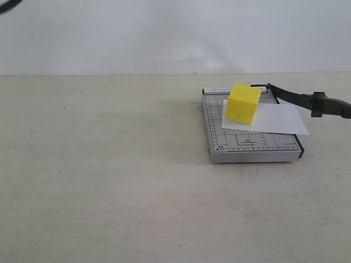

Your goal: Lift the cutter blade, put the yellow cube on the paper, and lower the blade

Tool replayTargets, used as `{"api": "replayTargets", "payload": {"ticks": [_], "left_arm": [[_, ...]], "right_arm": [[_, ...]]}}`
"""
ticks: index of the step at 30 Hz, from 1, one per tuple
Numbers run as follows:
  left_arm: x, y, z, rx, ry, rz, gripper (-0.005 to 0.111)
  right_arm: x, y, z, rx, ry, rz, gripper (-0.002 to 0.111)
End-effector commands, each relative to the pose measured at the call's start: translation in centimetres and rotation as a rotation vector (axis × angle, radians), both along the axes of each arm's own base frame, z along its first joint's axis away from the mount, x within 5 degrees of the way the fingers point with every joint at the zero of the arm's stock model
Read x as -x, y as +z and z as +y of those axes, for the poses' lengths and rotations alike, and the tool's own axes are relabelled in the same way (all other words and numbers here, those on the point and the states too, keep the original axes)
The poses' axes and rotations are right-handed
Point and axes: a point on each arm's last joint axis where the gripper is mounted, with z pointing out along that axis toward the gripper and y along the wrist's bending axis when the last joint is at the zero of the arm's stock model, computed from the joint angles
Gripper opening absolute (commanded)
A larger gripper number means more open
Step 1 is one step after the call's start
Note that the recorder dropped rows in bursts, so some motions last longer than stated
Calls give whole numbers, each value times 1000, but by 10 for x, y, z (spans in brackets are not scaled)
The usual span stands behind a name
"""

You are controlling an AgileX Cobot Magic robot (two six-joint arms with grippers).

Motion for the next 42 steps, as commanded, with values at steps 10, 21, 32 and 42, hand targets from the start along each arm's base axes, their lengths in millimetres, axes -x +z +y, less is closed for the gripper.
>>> {"api": "replayTargets", "payload": {"ticks": [10, 21, 32, 42], "left_arm": [[50, -112, 114, -21, 185, 1, 4], [102, -152, 188, 100, 389, -130, 4], [131, -185, 214, 199, 508, -269, 4], [132, -199, 218, 108, 576, -166, 4]], "right_arm": [[0, -1, 0, 4, -2, -8, 43], [0, -1, 0, 2, -2, -8, 43], [0, -1, 0, 2, -2, -8, 43], [0, -1, 0, 2, -2, -8, 43]]}}
